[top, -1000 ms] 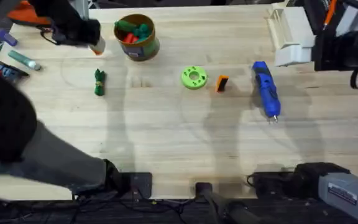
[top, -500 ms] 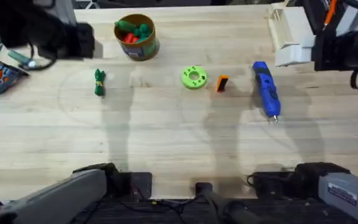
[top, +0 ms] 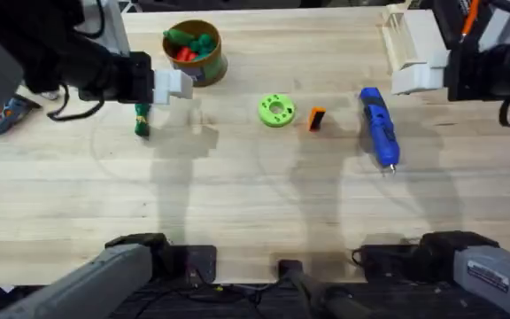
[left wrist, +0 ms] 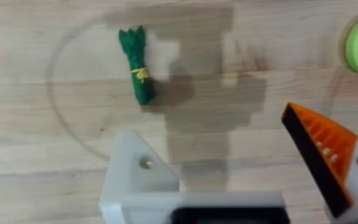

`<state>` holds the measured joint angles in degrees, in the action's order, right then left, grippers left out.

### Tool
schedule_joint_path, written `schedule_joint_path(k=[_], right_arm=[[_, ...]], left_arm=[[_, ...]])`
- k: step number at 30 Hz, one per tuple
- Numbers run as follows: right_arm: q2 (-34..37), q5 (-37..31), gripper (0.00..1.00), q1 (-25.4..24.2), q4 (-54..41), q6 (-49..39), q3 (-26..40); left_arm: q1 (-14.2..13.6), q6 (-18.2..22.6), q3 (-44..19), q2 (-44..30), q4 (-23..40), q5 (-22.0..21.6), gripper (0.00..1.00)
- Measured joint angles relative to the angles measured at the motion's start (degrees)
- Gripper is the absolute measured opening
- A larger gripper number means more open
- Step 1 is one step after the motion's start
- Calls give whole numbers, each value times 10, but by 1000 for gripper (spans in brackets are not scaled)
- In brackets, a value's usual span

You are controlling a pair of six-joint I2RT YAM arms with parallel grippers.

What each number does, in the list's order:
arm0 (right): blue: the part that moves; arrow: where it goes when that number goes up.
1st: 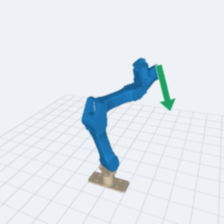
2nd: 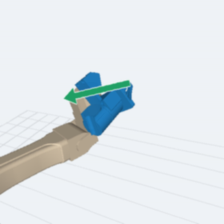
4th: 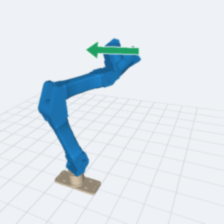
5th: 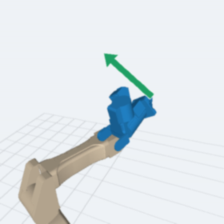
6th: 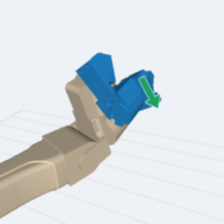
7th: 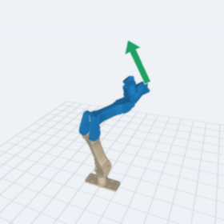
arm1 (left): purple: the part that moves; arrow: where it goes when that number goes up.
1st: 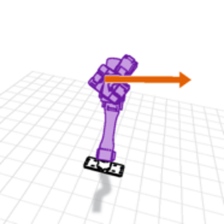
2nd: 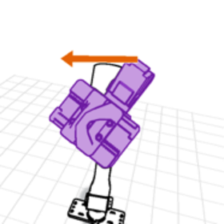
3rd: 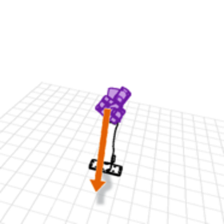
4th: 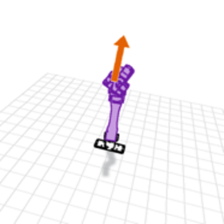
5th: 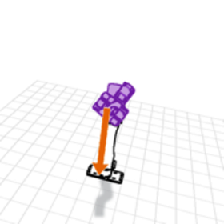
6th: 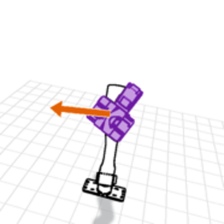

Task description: Pick up the gripper from the table and insert it into the empty holder that is missing its gripper. Then pick up a screw, insert it into the mounting hole, and use the screwdriver to tighten it. Finally, clean up the table by picking up the vegetable and placing it into the bucket.

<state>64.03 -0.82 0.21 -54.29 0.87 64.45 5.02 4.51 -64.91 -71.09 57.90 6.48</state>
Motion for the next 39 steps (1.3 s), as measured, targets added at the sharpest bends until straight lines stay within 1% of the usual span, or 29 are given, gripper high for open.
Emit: schedule_joint_path(k=[5, 7, 9, 12, 17, 21, 27, 29, 33, 39], right_arm=[[0, 0, 974, 0, 0, 0, 0], [0, 0, 974, 0, 0, 0, 0], [0, 0, 974, 0, 0, 0, 0], [0, 0, 973, 0, 0, 0, 0], [0, 0, 973, 0, 0, 0, 0], [0, 0, 972, 0, 0, 0, 0], [0, 0, 974, 0, 0, 0, 0], [0, 0, 973, 0, 0, 0, 0], [0, 0, 973, 0, 0, 0, 0], [0, 0, 974, 0, 0, 0, 0]], left_arm=[[-4, -20, 47, 83, 9, 4, 988], [-4, -23, 58, 126, 12, 18, 988], [-4, -27, 60, 173, 10, 35, 988], [-4, -29, 60, 235, 8, 50, 988], [-4, -31, 60, 303, 8, 62, 988], [-4, -31, 60, 330, 25, 76, 987], [-4, -31, 60, 340, 109, 82, 988], [-4, -31, 60, 340, 114, 84, 988], [-4, -33, 60, 340, 74, 85, 988], [-4, -33, 60, 340, -21, 83, 987]])
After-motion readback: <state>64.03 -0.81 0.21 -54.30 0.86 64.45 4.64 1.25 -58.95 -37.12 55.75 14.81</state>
